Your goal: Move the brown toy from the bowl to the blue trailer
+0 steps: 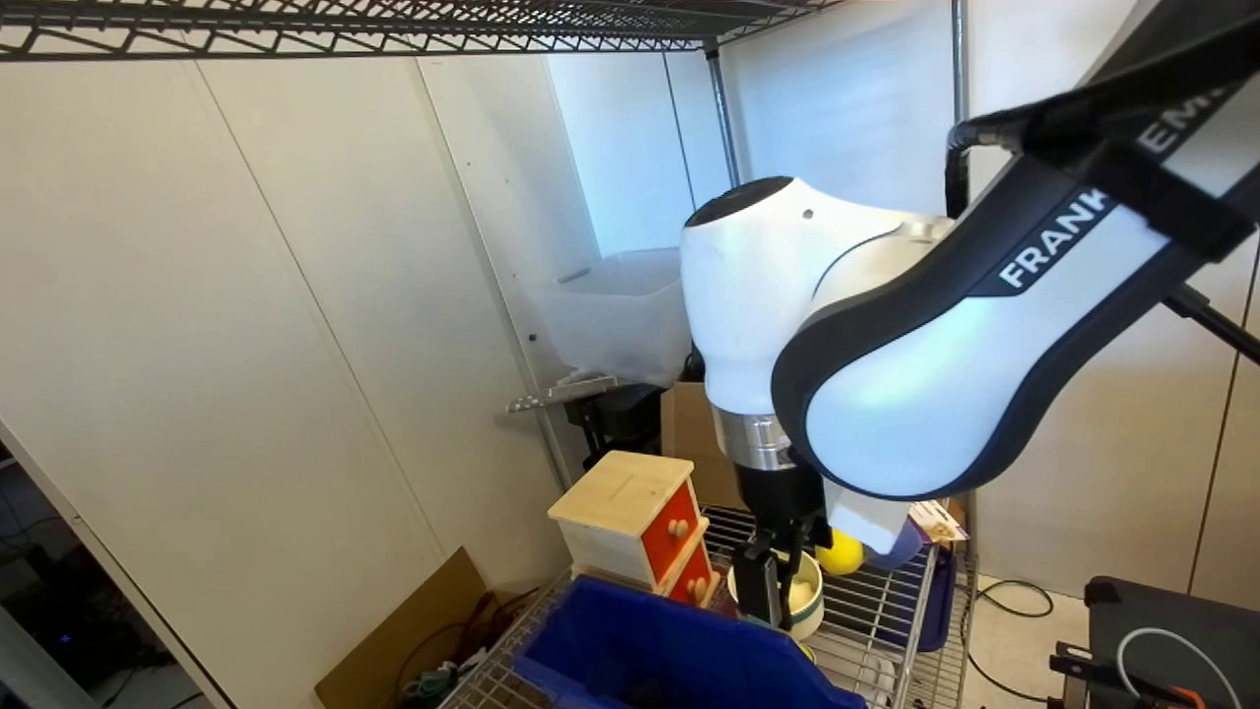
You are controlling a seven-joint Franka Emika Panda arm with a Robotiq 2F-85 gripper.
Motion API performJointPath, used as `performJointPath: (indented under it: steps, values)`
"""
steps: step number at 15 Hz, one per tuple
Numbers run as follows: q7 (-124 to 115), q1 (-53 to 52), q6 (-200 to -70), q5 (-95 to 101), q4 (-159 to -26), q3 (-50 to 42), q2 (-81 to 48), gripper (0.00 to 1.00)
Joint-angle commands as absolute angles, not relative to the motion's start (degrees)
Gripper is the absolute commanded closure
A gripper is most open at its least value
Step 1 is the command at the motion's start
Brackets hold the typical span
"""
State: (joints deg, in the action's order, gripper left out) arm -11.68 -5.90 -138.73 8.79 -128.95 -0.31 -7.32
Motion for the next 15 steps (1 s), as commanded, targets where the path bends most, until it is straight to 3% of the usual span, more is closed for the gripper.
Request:
performJointPath:
  steps: [1, 15]
  values:
    - [-12.49, -5.16, -138.01, 11.02, -133.66, 0.01, -2.49, 0.00]
    - [-14.88, -0.86, -139.59, 10.62, -140.11, -0.09, 4.96, 0.00]
